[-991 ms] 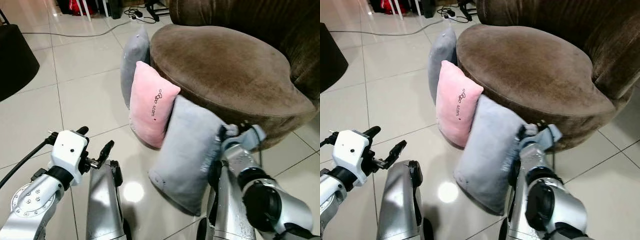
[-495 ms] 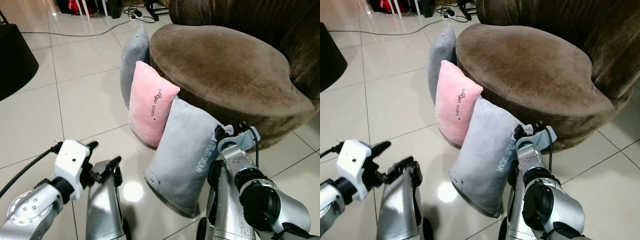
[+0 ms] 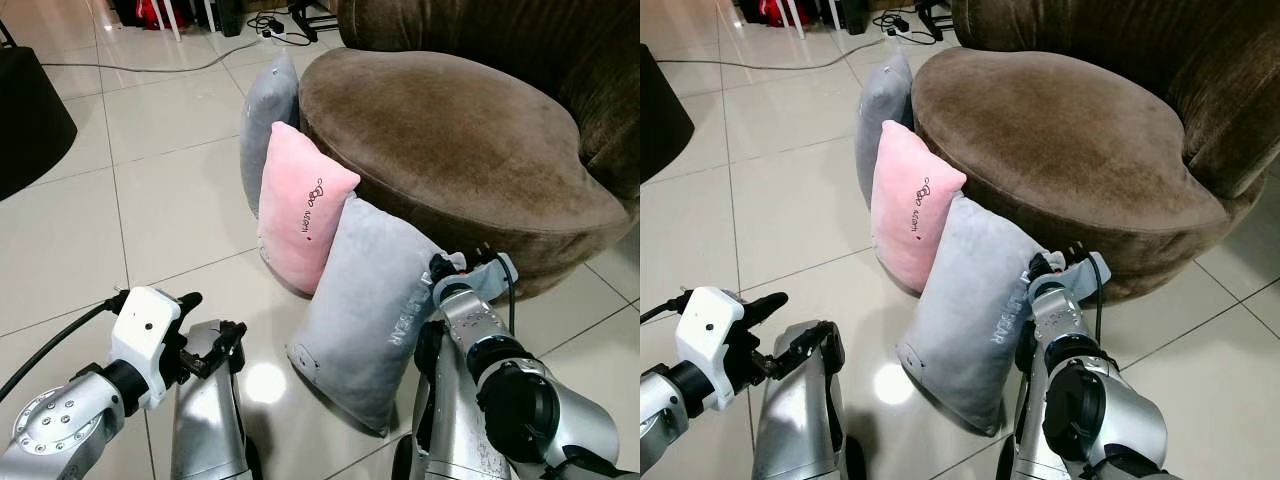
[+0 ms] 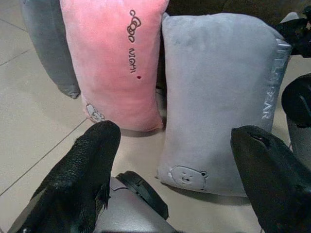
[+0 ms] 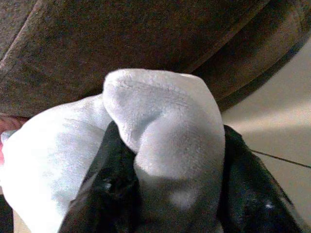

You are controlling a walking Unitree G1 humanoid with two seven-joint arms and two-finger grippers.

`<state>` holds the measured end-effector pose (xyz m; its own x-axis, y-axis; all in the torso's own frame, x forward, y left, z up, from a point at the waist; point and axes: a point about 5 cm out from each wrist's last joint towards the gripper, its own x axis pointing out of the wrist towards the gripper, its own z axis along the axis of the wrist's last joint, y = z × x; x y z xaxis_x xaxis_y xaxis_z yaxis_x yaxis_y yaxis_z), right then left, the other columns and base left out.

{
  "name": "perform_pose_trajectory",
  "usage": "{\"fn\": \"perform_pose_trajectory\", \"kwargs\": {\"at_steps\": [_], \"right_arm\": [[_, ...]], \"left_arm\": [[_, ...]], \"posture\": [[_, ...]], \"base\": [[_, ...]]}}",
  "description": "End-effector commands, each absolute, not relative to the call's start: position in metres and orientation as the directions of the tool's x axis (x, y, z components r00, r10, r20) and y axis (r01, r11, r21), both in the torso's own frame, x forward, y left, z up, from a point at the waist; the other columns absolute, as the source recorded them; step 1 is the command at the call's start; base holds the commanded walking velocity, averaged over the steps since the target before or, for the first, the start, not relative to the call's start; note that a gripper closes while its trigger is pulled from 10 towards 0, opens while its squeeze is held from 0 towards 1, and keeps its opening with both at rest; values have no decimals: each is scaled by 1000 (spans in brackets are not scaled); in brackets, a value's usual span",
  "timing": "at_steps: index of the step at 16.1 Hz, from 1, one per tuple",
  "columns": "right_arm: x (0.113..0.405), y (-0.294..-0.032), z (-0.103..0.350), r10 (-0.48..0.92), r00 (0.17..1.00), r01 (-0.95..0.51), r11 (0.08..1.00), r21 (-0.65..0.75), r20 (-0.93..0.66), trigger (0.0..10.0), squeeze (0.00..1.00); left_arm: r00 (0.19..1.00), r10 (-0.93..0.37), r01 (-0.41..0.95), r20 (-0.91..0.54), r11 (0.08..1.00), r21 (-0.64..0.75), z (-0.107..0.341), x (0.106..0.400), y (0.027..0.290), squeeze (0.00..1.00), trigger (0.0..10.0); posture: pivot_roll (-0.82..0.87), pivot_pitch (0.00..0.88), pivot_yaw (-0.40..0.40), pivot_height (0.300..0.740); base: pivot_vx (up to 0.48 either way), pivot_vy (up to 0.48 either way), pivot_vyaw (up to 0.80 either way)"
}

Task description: Move the pillow to the sofa from floor

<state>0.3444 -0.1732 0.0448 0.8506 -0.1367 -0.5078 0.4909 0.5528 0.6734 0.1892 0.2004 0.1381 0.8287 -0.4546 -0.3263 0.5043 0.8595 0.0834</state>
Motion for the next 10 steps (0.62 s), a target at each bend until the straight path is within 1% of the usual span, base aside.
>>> {"fn": "perform_pose_trajectory", "kwargs": {"at_steps": [1,5,10], "right_arm": [[344,-165,42,-106,844,494,537,684,-526,0,0],[343,-160,41,-92,846,486,540,687,-526,0,0],[343,-153,40,-69,852,472,526,707,-518,0,0]], "left_arm": [[820,-461,513,-340,855,77,137,188,201,0,10000],[819,-464,516,-336,853,78,135,192,199,0,10000],[826,-457,508,-330,857,86,130,196,199,0,10000]], "posture": [[83,16,7,375],[84,0,3,375],[79,0,2,375]], "base": [[0,0,0],[0,0,0],[0,0,0]]}}
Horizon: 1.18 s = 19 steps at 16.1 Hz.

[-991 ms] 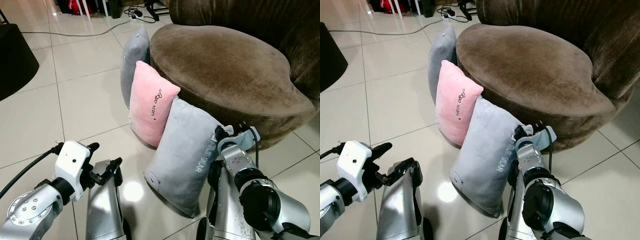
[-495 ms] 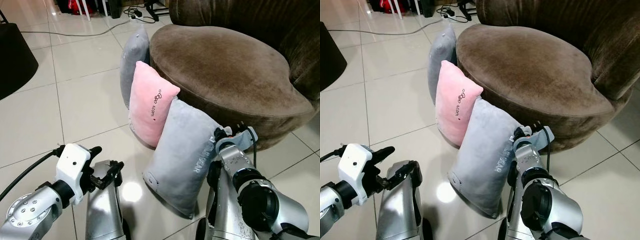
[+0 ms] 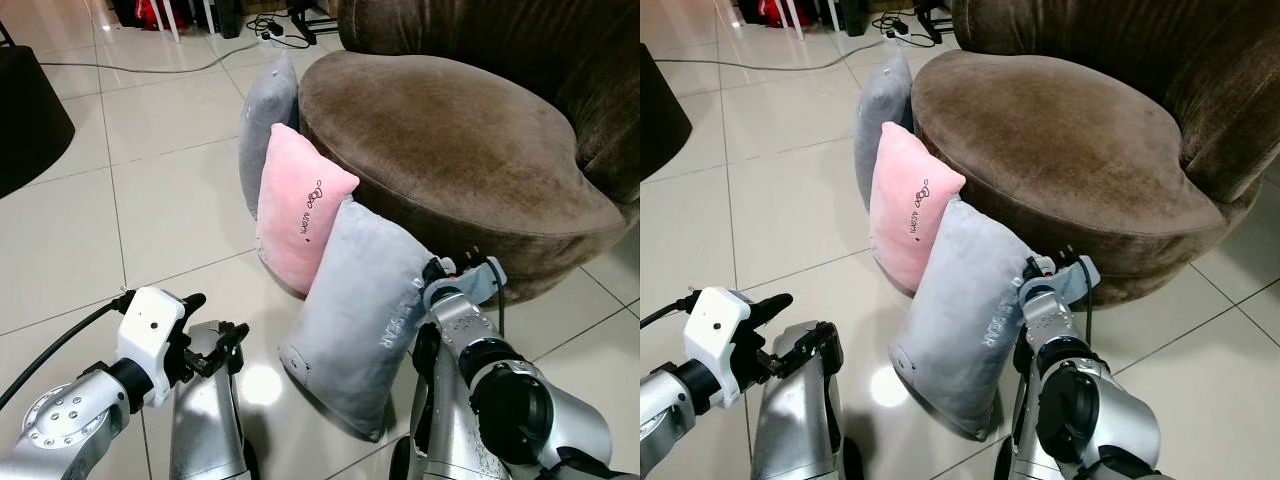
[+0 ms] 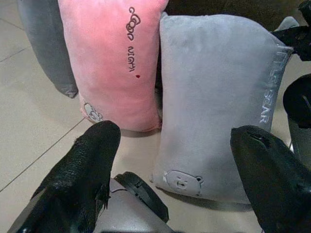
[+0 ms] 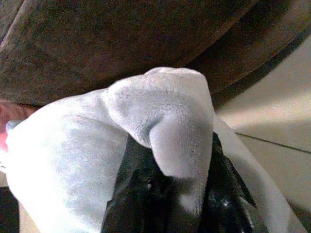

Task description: Move the pillow to the sofa from floor

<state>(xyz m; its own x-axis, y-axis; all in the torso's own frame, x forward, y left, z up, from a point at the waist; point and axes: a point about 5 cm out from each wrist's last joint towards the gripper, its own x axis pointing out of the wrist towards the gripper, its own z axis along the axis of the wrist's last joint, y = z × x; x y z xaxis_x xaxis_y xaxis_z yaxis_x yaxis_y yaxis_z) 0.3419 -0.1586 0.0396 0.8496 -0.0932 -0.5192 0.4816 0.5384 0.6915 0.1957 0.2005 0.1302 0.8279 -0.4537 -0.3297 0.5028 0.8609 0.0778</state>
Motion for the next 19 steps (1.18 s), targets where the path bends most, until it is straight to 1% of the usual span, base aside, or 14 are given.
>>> {"fn": "perform_pose_trajectory", "kwargs": {"at_steps": [1,6,8,9,11,13,14,15,16,17,19], "right_arm": [[342,-152,39,-64,853,471,519,713,-518,0,0],[338,-154,35,-50,863,459,494,739,-503,0,0],[342,-156,42,-26,891,405,496,768,-453,0,0],[345,-156,49,-17,914,359,500,788,-405,0,0],[342,-158,60,-15,943,296,501,814,-334,0,0],[321,-162,79,-18,968,222,528,820,-251,0,0],[314,-162,91,-7,979,172,561,810,-202,0,0],[308,-159,104,24,989,101,627,773,-149,0,0],[307,-157,111,42,992,62,662,747,-119,0,0],[305,-150,134,99,995,-68,758,648,-11,0,0],[303,-147,145,113,993,-105,770,630,28,0,0]], "left_arm": [[829,-455,506,-326,858,90,130,198,199,0,10000],[861,-426,475,-278,869,139,133,217,202,0,10000],[899,-378,419,-223,890,180,141,225,205,0,10000],[926,-332,364,-179,911,196,147,228,208,0,10000],[947,-288,314,-144,926,212,151,227,210,0,10000],[962,-242,263,-125,944,199,146,225,207,0,10000],[969,-221,240,-114,950,199,144,228,204,0,10000],[976,-190,208,-106,957,202,143,233,204,0,10000],[980,-171,190,-105,959,209,142,235,205,0,10000],[984,-148,166,-95,960,226,141,241,203,0,10000],[984,-158,174,-85,955,241,142,243,200,0,10000]], "posture": [[78,0,3,375],[65,0,25,375],[62,0,33,375],[55,0,39,375],[39,0,42,375],[-13,0,60,375],[-51,0,73,375],[-74,0,88,375],[-79,0,92,375],[-94,0,102,375],[-92,0,102,375]], "base": [[0,0,0],[0,0,0],[0,0,0],[0,0,0],[0,0,0],[0,0,0],[0,0,0],[0,0,0],[0,0,0],[0,0,0],[0,0,0]]}}
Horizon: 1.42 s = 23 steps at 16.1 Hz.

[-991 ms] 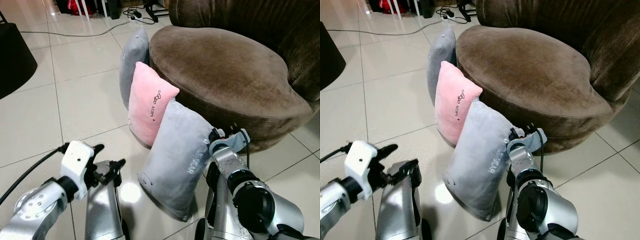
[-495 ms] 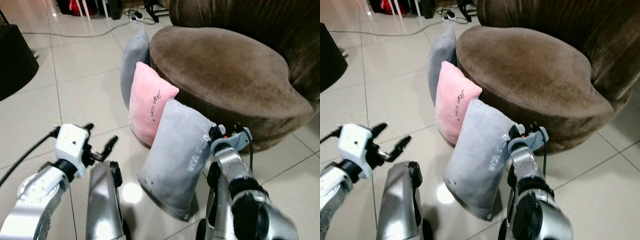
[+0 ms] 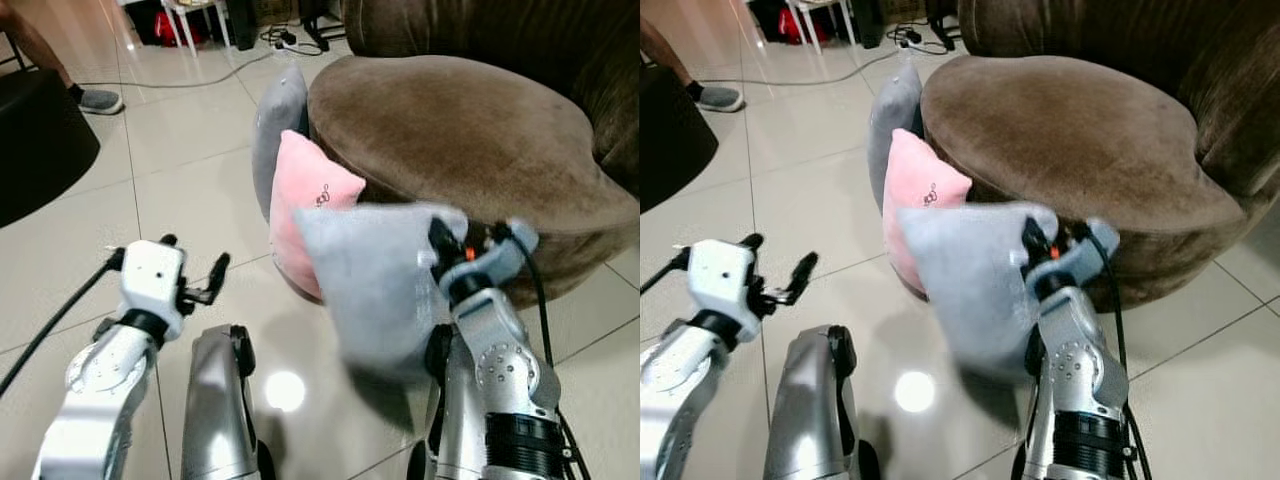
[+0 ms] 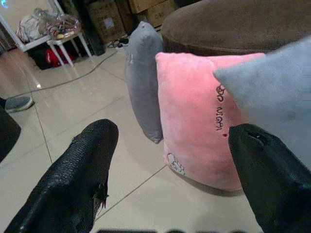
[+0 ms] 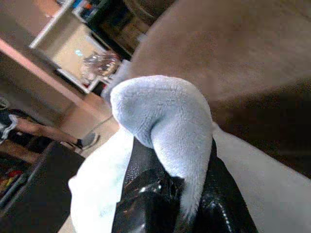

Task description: Move the pillow to the sofa from floor

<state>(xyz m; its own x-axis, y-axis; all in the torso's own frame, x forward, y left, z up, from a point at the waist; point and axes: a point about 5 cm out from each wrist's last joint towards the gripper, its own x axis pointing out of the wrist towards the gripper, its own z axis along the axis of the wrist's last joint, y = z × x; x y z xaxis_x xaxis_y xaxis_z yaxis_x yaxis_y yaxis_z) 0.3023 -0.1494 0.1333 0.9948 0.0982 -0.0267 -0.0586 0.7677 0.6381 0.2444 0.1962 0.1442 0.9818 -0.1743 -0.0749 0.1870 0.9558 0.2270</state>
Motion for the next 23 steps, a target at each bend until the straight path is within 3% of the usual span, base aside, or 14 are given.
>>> {"fn": "perform_pose_trajectory", "kwargs": {"at_steps": [1,6,7,9,16,23], "right_arm": [[306,-138,163,154,983,-179,747,641,96,10000,0],[313,-141,180,85,989,-140,774,617,117,10000,0],[310,-143,181,73,990,-125,847,516,121,10000,0],[308,-144,179,76,991,-117,890,442,110,10000,0],[318,-142,193,164,976,-208,898,387,144,10000,0],[321,-142,199,147,977,-201,875,441,153,10000,0]], "left_arm": [[987,-157,161,-37,953,255,151,249,194,0,10000],[986,-161,145,29,941,306,160,256,187,0,10000],[984,-175,156,30,934,322,158,257,184,0,10000],[985,-170,153,28,937,314,156,258,181,0,10000],[993,-97,74,68,955,286,153,257,173,0,10000],[992,-98,70,81,953,295,157,260,175,0,10000]], "posture": [[-62,0,94,375],[-50,0,101,404],[-59,0,96,419],[-69,0,76,434],[-3,0,-46,504],[-25,0,-12,574]], "base": [[0,0,0],[0,0,0],[0,0,0],[0,0,0],[0,0,0],[0,0,0]]}}
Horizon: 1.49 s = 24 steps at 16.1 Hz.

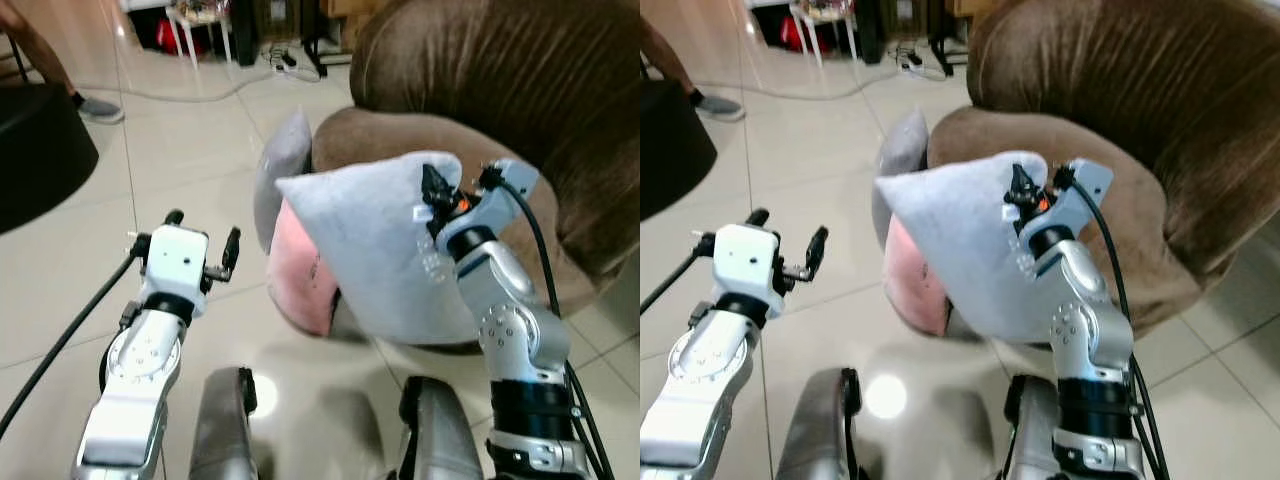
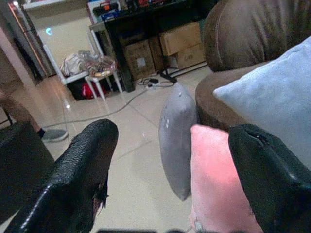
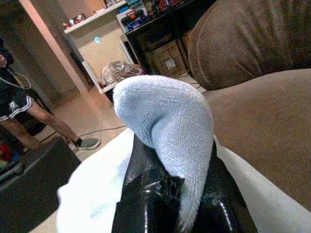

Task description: Move the pillow to the sofa from floor

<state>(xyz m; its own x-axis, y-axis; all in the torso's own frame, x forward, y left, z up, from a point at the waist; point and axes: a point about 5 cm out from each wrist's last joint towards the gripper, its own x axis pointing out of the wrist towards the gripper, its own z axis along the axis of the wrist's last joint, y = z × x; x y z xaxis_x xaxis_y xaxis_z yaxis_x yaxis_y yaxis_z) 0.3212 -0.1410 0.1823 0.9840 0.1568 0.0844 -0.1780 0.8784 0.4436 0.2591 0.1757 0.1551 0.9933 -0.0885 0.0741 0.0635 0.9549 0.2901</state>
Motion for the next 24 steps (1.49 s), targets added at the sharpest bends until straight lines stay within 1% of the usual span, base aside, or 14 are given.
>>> {"fn": "perform_pose_trajectory", "kwargs": {"at_steps": [1,3,6,11,12,16,18,24], "right_arm": [[321,-145,200,120,982,-174,877,447,146,10000,0],[321,-149,199,104,985,-156,886,436,141,10000,0],[320,-150,199,98,986,-147,887,437,133,10000,0],[319,-152,189,71,994,-100,906,411,86,10000,0],[319,-153,186,63,995,-88,908,410,75,10000,0],[320,-157,180,38,998,-54,908,415,45,10000,0],[320,-158,178,29,999,-41,907,418,36,10000,0],[317,-160,173,2,1000,-12,901,433,23,10000,0]], "left_arm": [[991,-105,76,86,954,291,158,261,173,0,10000],[991,-106,79,86,959,273,160,263,172,0,10000],[991,-115,91,65,952,291,156,264,171,0,10000],[991,-120,97,60,950,298,155,263,169,0,10000],[991,-121,98,59,949,299,154,262,168,0,10000],[992,-111,87,61,950,301,155,261,170,0,10000],[992,-109,85,63,949,302,155,261,171,0,10000],[990,-128,102,64,945,312,156,263,172,0,10000]], "posture": [[-30,0,-6,584],[-37,0,2,603],[-44,0,15,633],[-40,0,17,677],[-38,0,16,692],[-35,0,14,727],[-34,0,17,740],[-50,0,46,740]], "base": [[0,0,0],[0,0,0],[0,0,0],[0,0,0],[0,0,0],[0,0,0],[0,0,0],[0,0,0]]}}
